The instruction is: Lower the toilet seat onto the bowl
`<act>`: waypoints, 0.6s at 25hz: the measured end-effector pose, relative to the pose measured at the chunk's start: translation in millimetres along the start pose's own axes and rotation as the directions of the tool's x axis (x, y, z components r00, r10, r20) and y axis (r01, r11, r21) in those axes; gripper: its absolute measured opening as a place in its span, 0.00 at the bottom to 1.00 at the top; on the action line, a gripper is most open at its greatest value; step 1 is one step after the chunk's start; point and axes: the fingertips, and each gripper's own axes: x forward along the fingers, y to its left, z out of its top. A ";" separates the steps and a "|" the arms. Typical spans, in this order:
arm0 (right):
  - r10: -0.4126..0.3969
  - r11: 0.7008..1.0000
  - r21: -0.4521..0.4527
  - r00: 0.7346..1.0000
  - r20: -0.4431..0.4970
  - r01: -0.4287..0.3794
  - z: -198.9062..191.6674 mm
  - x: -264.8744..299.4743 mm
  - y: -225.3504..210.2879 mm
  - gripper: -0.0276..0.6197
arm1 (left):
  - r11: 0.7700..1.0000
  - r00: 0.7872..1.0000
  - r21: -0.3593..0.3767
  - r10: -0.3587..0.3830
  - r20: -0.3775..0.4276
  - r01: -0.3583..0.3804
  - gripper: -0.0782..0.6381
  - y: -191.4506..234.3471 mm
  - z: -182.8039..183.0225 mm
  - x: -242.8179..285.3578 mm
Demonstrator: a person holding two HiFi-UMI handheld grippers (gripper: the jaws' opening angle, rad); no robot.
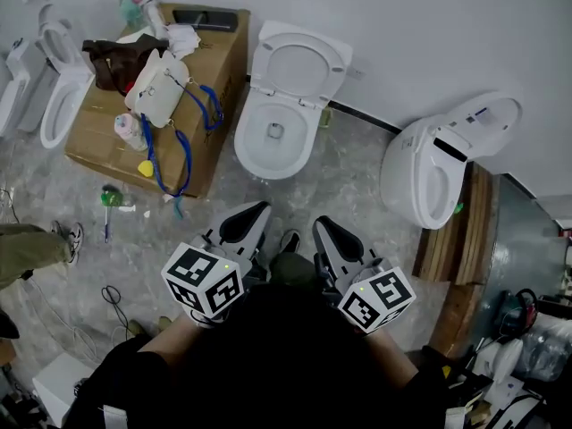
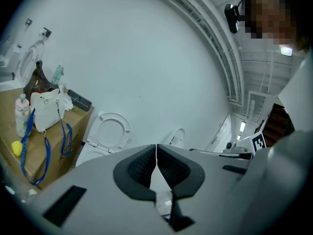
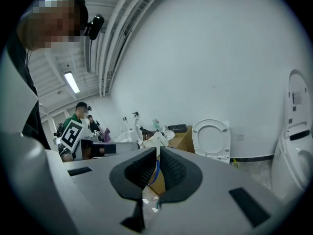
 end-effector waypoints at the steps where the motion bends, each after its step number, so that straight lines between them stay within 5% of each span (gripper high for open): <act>1: -0.003 1.000 0.010 1.000 0.000 0.003 0.4 3.3 -5.4 0.11 | 1.000 1.000 -0.001 0.001 -0.006 -0.001 0.14 2.6 0.5 5.2; 15: 0.079 0.989 0.124 0.996 0.035 -0.083 62.9 74.6 -95.7 0.11 | 0.993 0.995 0.070 0.100 -0.008 -0.099 0.14 29.0 58.5 92.1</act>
